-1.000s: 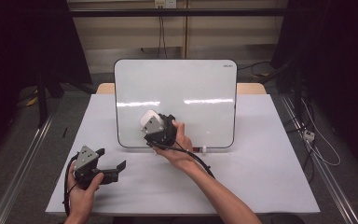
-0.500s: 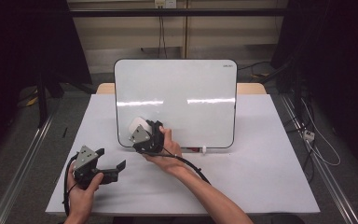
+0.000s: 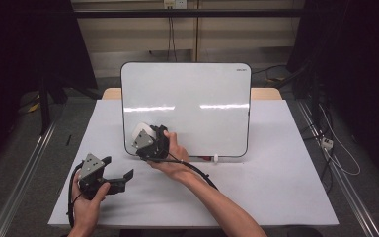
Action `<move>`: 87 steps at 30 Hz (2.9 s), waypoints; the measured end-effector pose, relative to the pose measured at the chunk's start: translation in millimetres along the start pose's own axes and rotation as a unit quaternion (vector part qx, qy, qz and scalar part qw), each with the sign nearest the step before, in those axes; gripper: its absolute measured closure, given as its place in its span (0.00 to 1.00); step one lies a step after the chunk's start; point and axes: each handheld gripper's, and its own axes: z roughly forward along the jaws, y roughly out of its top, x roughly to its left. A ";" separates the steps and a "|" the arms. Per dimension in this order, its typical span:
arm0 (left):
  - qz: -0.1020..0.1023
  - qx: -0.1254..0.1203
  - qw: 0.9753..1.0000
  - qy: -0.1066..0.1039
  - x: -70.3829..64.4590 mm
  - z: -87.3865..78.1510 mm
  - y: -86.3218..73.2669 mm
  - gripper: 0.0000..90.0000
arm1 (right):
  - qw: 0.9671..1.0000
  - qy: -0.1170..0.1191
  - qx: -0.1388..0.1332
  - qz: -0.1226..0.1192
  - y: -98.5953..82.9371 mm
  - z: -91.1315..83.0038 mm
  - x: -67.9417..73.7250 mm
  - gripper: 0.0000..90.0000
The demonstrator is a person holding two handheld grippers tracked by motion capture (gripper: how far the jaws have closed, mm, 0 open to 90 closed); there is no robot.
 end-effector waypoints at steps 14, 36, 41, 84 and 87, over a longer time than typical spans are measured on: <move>-0.004 -0.006 1.000 0.006 2.7 -4.9 0.0 0.06 | 0.998 0.060 -0.023 0.030 14.1 11.8 22.0 0.34; 0.000 -0.001 1.000 0.000 -0.6 -0.4 1.0 0.07 | 0.994 -0.017 -0.042 0.099 -29.2 -52.1 -49.1 0.35; 0.000 0.003 1.000 0.000 0.4 0.7 0.5 0.07 | 0.992 -0.032 -0.035 0.121 -46.0 -62.8 -64.4 0.35; 0.001 0.008 1.000 0.003 -1.4 -0.2 -0.6 0.07 | 0.975 -0.122 0.027 0.182 -138.6 -110.6 -118.4 0.34; 0.002 0.009 1.000 0.006 -0.7 0.1 -0.4 0.07 | 0.975 -0.122 0.026 0.181 -139.1 -110.4 -118.5 0.34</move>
